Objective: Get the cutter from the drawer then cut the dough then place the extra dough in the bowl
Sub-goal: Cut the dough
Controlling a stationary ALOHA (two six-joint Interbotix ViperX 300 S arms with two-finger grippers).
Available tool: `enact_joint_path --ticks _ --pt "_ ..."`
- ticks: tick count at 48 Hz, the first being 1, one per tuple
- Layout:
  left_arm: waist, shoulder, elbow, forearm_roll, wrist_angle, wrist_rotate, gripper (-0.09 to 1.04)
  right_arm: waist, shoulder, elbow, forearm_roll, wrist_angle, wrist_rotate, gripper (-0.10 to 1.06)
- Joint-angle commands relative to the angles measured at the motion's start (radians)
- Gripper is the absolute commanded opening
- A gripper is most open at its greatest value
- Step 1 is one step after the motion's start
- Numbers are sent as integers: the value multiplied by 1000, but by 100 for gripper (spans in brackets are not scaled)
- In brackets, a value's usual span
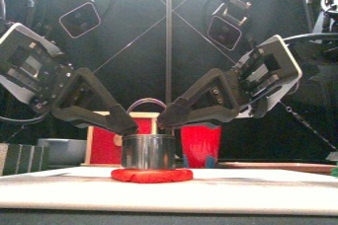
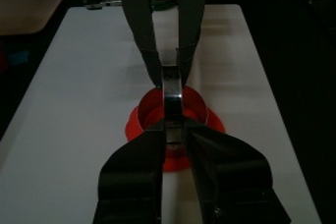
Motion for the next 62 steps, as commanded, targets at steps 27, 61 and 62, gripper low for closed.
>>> enact_joint_path --ticks 27,61,62 --pt "-29 31 -29 -5 215 -8 43 14 8 -23 37 110 0 45" --pt "-43 104 -57 -25 291 -12 42 12 44 -40 44 140 -2 45" --pt "-43 106 -57 -25 295 -11 42 12 44 -40 43 140 -2 45"
